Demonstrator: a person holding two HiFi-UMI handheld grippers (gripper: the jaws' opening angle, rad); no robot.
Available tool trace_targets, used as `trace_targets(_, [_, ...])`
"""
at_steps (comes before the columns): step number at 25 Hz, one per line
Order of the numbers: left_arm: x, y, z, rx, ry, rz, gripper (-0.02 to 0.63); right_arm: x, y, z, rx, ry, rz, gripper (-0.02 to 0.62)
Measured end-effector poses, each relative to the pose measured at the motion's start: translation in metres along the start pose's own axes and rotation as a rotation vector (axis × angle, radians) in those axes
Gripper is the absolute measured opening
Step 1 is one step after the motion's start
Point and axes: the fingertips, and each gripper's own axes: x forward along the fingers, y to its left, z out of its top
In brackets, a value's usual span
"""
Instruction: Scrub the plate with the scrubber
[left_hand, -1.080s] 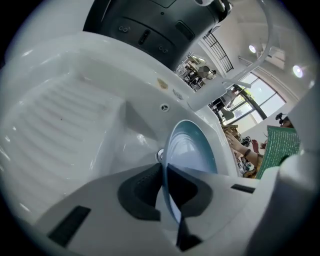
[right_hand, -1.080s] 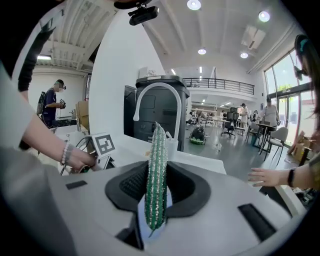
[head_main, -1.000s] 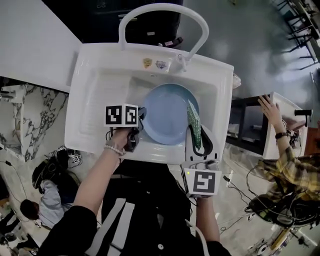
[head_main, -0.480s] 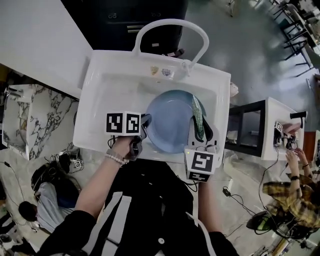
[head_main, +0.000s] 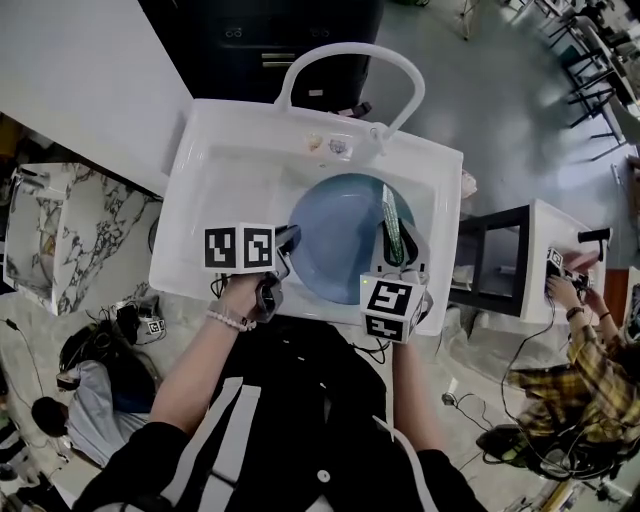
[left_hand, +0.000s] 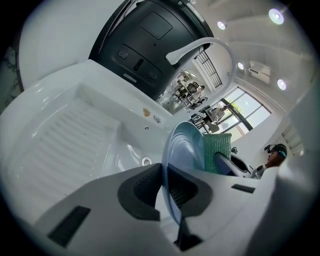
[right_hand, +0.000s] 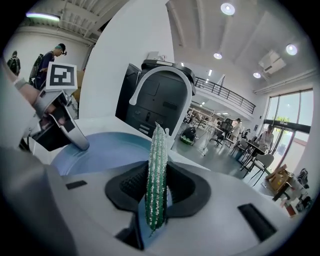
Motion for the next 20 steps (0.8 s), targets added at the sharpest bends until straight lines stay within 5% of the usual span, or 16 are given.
trace_targets(11, [-0.003,-0.015,0.002,0.029,-0.023,-0.040,0.025,0.014,0.012,0.015,-0.066,-0.007,-0.002,0.095])
trace_targets(20, [-0.002,-0.018,0.001,0.041,-0.020,-0.038,0.026,0.011,0.063,0.037,-0.116,-0.077,0.140,0.095])
